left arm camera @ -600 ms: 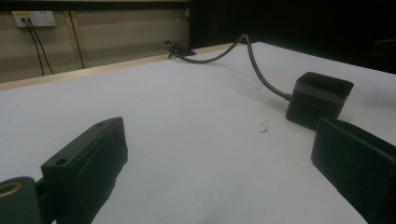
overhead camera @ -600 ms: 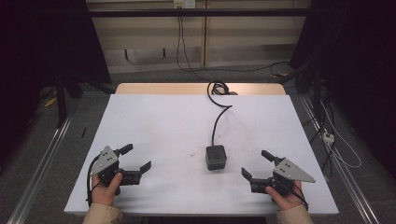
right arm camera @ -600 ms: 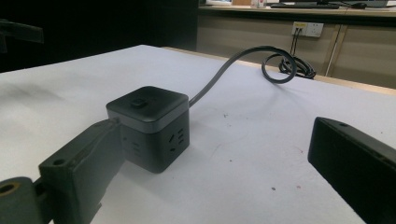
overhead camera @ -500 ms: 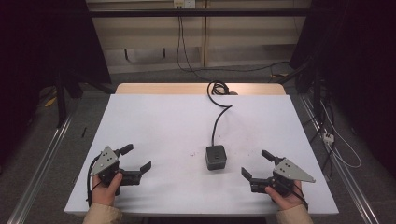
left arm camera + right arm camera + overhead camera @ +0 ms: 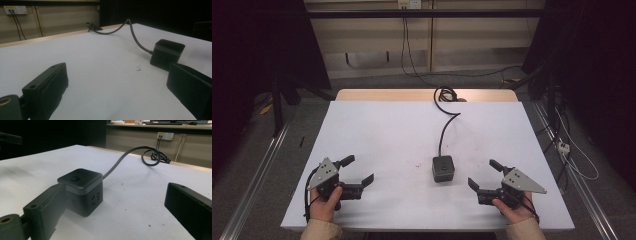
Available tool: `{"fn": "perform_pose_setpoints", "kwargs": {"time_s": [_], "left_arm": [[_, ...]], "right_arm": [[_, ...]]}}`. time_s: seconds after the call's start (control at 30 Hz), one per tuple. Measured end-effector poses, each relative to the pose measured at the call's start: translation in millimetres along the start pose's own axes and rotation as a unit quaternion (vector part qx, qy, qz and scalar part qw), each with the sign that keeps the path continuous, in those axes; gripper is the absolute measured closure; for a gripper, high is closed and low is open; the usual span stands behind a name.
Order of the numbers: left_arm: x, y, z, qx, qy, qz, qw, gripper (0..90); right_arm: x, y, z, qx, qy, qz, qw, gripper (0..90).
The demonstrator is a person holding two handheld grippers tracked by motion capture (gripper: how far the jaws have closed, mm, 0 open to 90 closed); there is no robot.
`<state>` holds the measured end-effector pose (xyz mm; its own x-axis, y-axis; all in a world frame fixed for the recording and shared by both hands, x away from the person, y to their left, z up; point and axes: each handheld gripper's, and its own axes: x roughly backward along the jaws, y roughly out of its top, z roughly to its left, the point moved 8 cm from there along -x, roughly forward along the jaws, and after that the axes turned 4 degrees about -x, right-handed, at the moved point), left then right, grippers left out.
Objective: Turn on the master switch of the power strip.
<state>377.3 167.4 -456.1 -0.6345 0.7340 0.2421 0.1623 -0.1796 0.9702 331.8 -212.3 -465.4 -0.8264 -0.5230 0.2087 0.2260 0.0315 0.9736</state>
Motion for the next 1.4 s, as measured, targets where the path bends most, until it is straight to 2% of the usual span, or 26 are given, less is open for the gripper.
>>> {"fn": "perform_pose_setpoints", "kwargs": {"time_s": [0.27,0.8,1.4], "left_arm": [[-0.9,0.7,-1.6,0.002,-0.002,0.0,1.0,3.3],[0.0,0.4,0.4,0.005,-0.002,-0.005,1.0,3.3],[-0.3,1.1,0.3,0.001,-0.006,-0.006,1.0,3.3]], "right_arm": [[-3.3,0.1,-0.1,-0.01,0.001,0.003,0.9999,4.6],[-11.3,3.4,1.2,-0.012,0.001,0.003,0.9999,5.3],[-23.6,10.7,11.2,-0.012,0.007,0.0,0.9999,6.3]]}}
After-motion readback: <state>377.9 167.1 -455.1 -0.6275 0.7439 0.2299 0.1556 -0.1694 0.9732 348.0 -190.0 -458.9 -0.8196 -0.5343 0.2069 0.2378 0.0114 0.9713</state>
